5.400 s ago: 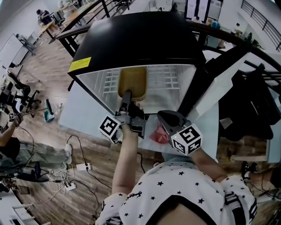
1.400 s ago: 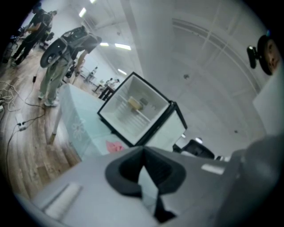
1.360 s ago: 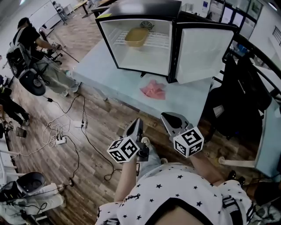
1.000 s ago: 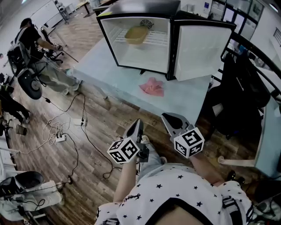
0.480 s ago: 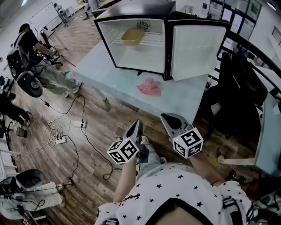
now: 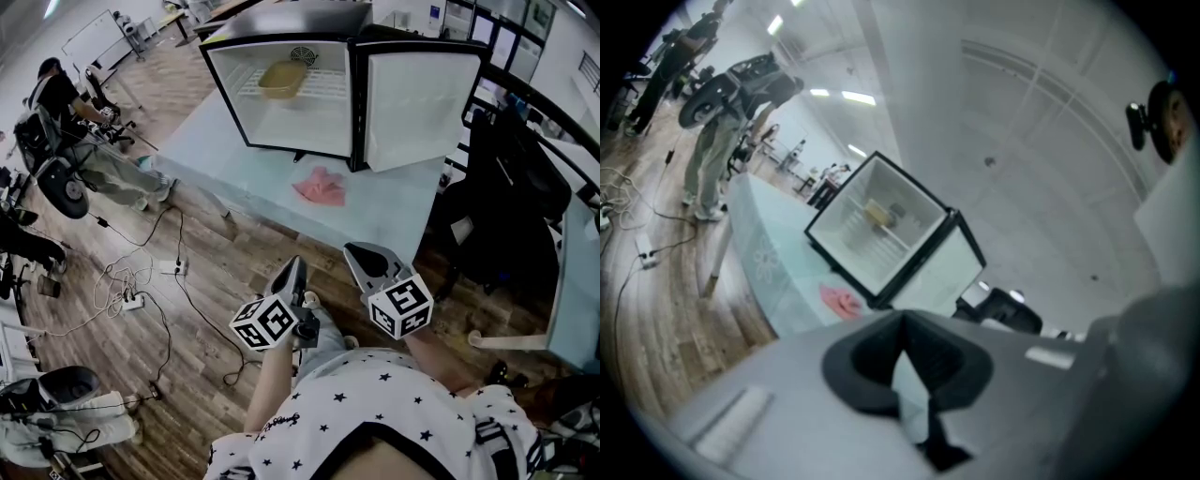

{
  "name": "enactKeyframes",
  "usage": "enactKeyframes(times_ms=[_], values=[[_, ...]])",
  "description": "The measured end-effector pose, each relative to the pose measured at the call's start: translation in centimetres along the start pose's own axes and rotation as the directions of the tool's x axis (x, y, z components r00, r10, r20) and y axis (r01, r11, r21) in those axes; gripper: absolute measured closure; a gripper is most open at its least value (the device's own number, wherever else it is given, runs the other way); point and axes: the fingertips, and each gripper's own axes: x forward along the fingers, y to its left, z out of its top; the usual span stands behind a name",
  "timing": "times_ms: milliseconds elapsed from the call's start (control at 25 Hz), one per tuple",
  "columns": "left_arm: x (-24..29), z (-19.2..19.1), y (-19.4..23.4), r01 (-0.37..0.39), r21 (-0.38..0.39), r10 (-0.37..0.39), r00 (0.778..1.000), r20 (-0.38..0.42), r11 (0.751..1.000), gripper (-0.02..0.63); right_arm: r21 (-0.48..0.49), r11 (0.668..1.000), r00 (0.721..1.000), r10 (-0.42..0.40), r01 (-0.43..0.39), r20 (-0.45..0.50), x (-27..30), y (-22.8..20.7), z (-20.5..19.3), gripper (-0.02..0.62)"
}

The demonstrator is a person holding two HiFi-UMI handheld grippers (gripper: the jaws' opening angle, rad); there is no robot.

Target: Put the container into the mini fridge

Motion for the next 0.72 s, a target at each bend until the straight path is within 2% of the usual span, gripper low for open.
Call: enactKeyframes(times_ms=[720], values=[[0.35, -0.09, 0.3, 0.006, -0.022, -0.006, 1.0, 0.006, 1.0, 0.601, -0.01, 1.0, 1.0, 0.007, -0.007, 0.0, 0.47, -0.11, -0.1, 0.575]])
